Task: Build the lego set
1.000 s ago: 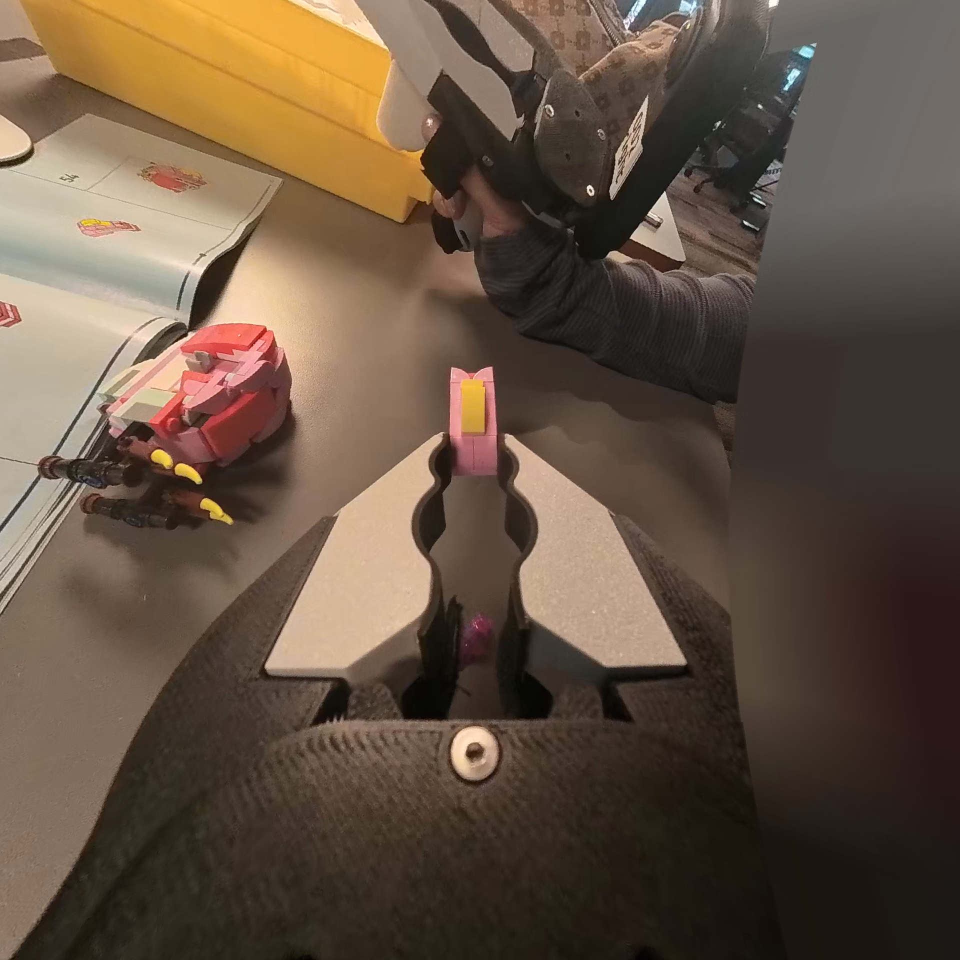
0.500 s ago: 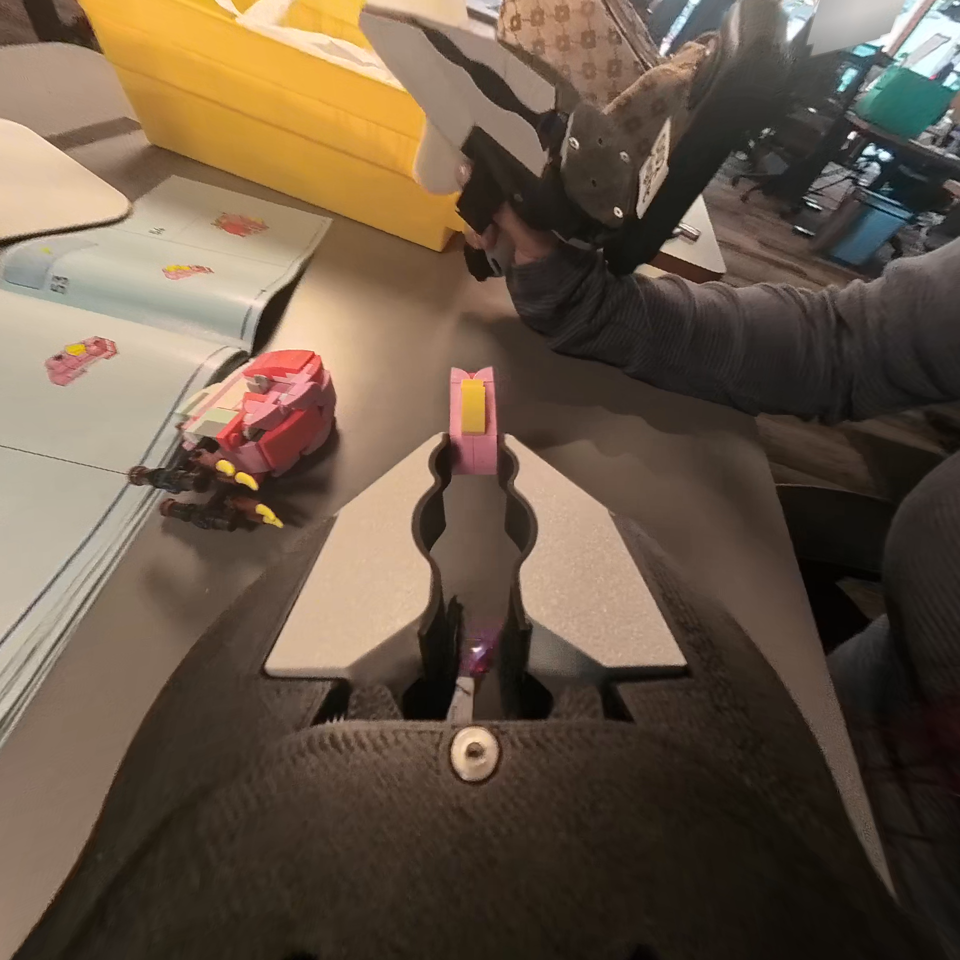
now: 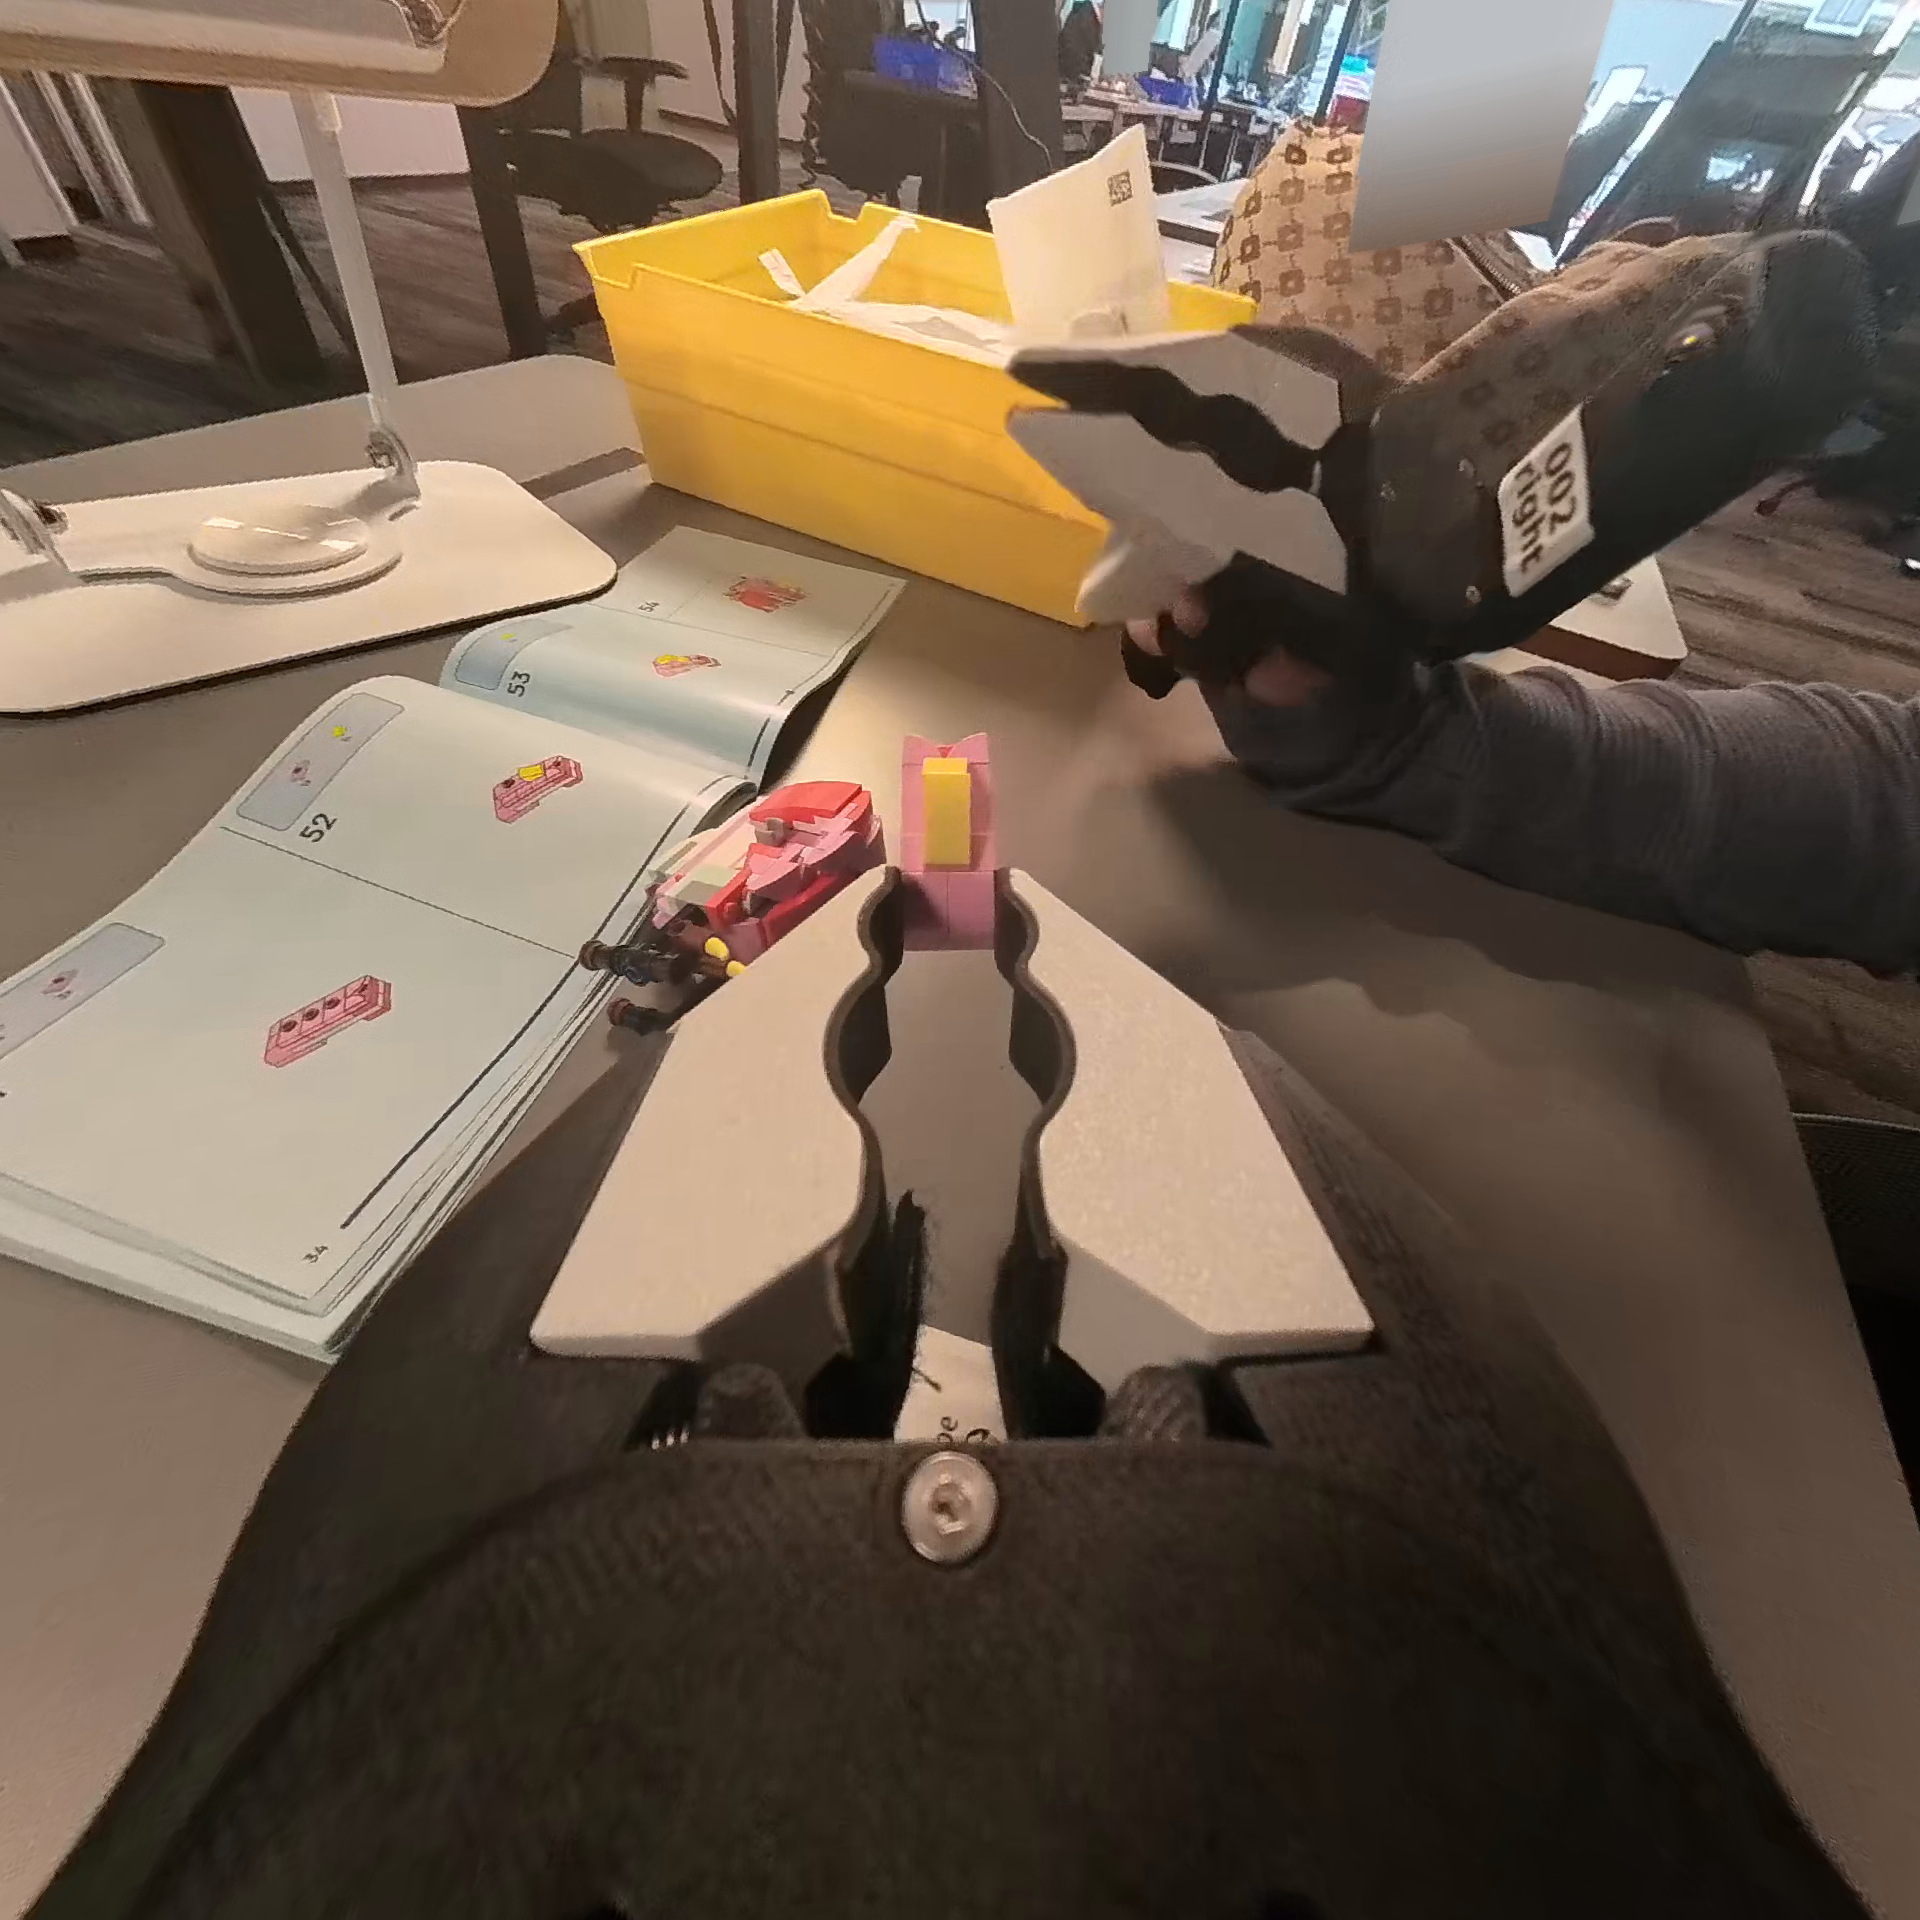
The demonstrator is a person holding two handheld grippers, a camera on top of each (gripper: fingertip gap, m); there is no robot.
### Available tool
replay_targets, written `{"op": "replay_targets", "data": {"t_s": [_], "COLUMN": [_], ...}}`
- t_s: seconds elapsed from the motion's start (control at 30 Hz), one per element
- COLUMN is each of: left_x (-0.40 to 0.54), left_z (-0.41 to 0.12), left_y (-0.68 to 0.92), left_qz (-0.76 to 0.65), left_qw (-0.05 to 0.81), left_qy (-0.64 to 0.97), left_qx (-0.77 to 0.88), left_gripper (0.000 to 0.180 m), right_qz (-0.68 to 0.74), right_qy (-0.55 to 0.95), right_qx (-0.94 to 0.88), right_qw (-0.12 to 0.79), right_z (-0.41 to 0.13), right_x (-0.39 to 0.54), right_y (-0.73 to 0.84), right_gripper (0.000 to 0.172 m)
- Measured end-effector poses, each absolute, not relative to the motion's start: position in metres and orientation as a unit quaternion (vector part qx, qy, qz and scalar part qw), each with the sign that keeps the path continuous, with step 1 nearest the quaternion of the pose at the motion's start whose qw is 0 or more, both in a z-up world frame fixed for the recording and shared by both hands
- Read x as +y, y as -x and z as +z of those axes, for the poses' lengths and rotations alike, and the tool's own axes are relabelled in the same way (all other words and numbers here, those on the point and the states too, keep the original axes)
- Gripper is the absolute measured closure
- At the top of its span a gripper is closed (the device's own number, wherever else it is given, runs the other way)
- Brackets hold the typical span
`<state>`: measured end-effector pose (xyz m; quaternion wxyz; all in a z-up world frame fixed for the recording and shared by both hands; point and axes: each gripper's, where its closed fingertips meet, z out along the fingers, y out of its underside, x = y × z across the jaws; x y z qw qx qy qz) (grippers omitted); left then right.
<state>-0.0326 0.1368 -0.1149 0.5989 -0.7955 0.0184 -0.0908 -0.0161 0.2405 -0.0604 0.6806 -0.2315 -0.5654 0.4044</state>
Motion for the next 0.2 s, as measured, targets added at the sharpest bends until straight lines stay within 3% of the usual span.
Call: {"op": "replay_targets", "data": {"t_s": [0.2], "left_x": [0.137], "left_z": [-0.117], "left_y": [0.031], "left_qz": [-0.091], "left_qw": [0.594], "left_qy": [0.799], "left_qx": [0.022], "left_gripper": [0.165], "right_qz": [0.375], "right_qy": [0.178], "right_qx": [-0.628], "right_qw": [0.658], "right_z": [-0.08], "right_x": [0.212], "right_y": [0.021], "right_gripper": [0.163]}}
